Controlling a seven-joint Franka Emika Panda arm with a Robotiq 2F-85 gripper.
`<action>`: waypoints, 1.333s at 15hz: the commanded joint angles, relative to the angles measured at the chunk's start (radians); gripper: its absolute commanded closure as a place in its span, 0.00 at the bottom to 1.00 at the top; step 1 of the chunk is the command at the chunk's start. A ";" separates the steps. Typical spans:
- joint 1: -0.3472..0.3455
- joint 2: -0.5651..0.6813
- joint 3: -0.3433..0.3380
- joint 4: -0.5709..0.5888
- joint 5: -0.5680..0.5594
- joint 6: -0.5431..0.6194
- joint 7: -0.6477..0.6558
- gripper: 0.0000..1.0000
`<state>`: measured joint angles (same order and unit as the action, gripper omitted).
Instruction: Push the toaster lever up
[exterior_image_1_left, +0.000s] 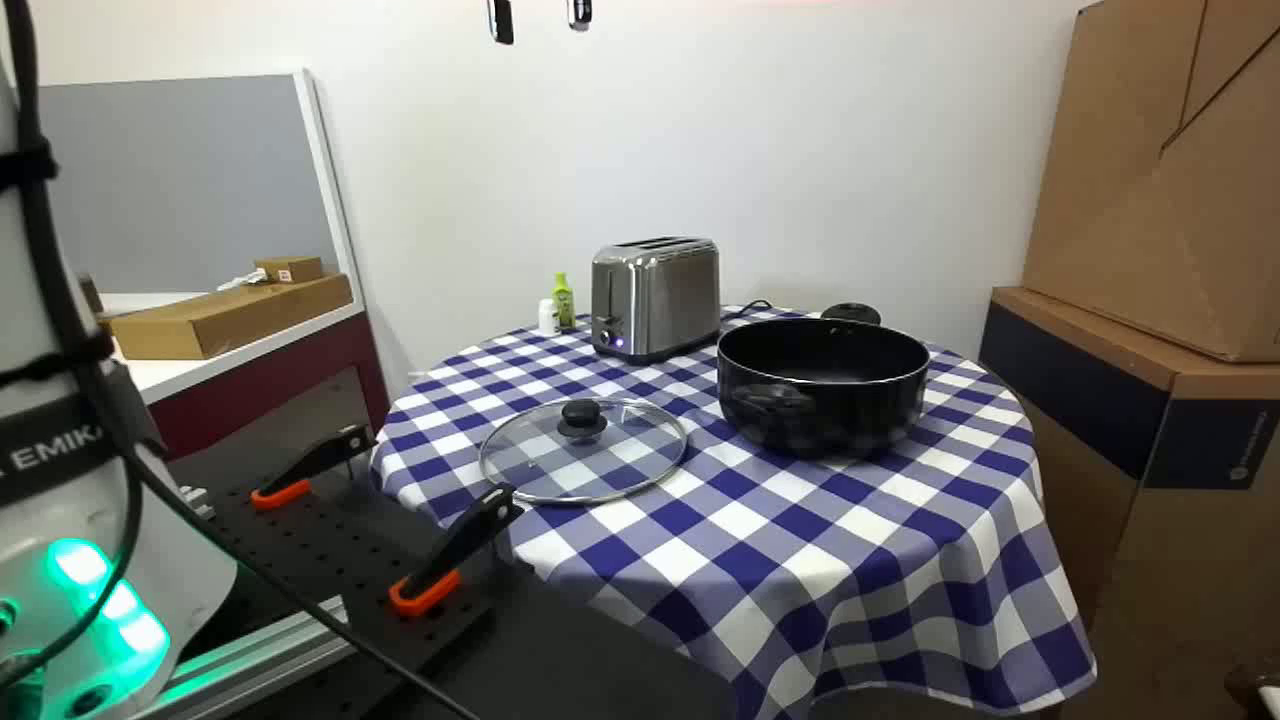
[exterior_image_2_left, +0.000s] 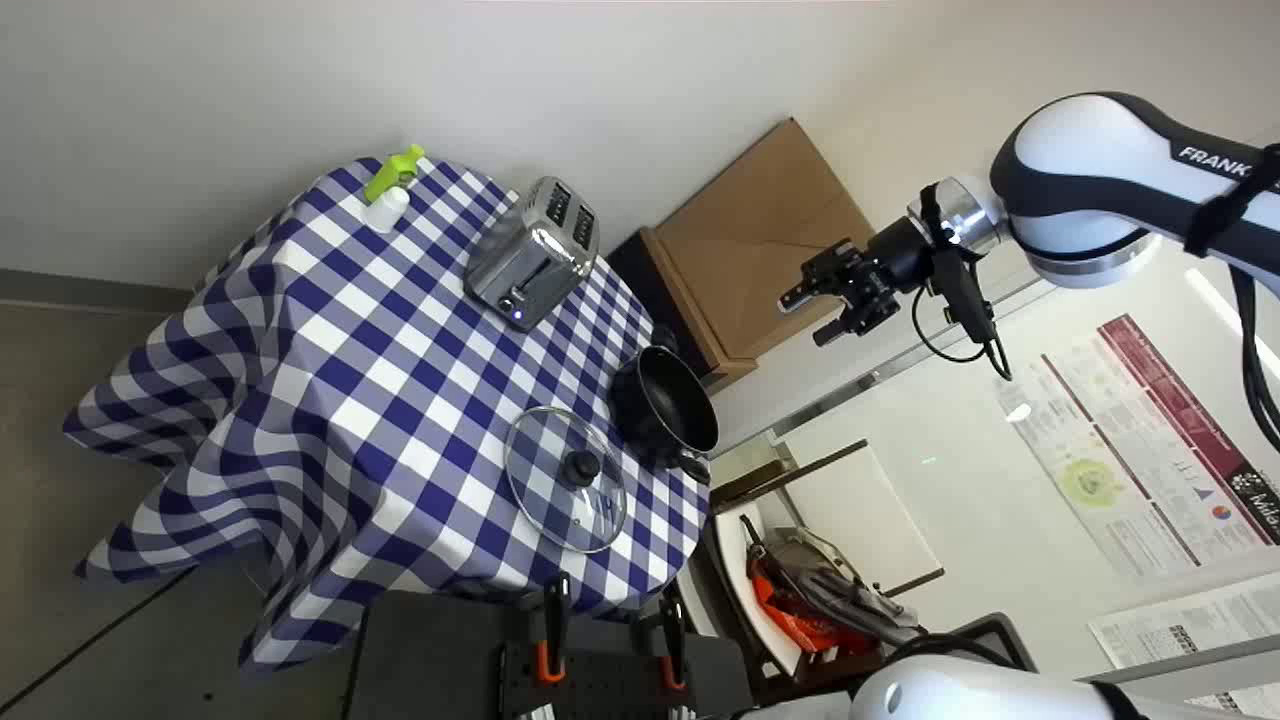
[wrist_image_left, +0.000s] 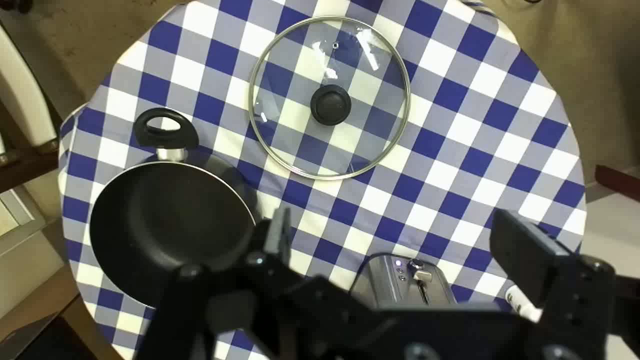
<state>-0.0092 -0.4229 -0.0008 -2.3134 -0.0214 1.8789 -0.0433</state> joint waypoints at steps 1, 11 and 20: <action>0.004 0.000 -0.003 0.002 -0.001 -0.002 0.001 0.00; 0.001 0.162 0.057 -0.082 -0.069 0.393 0.145 0.00; 0.021 0.674 0.035 0.045 0.049 0.629 0.098 0.00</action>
<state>0.0039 0.0884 0.0435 -2.3618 0.0247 2.4654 0.0423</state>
